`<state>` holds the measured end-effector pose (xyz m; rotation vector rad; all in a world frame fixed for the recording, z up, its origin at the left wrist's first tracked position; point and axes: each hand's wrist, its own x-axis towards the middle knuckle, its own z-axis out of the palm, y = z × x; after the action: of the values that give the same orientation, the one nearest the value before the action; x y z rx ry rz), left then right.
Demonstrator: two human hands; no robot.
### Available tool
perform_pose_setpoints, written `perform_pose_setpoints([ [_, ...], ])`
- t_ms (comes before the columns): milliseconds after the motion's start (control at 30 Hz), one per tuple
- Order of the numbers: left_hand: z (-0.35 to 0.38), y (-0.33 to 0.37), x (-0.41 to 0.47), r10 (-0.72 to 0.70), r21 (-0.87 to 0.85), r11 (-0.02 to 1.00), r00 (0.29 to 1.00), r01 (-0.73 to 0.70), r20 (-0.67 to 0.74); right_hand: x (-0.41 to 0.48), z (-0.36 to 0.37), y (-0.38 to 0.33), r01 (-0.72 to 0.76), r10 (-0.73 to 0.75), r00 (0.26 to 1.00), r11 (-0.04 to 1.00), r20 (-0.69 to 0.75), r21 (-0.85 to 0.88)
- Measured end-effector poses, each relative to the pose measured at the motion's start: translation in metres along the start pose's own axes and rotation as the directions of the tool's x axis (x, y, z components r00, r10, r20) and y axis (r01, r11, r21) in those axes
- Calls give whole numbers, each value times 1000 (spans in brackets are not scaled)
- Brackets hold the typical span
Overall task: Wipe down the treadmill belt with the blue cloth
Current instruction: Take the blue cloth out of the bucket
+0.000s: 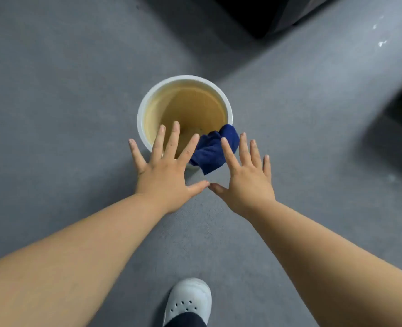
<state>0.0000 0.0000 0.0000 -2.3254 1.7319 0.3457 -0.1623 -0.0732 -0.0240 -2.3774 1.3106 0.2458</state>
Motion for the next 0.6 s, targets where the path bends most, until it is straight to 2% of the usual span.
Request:
perform_pose_setpoints([
  [133, 44, 3, 27, 0, 4, 1000, 1000, 0, -28, 36, 31, 7, 32, -15, 998, 960, -62, 278],
  [267, 55, 4, 42, 31, 18, 999, 999, -30, -45, 57, 35, 2, -42, 143, 974, 877, -176, 478],
  [400, 40, 8, 44, 72, -2, 997, 994, -73, -77, 53, 22, -1, -65, 130, 978, 932, -161, 357],
  [467, 26, 13, 42, 79, -6, 997, 996, -80, -49, 45, 7, -3, -70, 115, 984, 952, -136, 297],
  [533, 7, 18, 38, 106, -22, 994, 994, -107, -8, 35, -13, -5, -72, 119, 982, 953, -145, 293],
  [600, -19, 24, 37, 137, -116, 984, 990, -133, 26, 26, -42, -8, -50, 128, 972, 933, -198, 356],
])
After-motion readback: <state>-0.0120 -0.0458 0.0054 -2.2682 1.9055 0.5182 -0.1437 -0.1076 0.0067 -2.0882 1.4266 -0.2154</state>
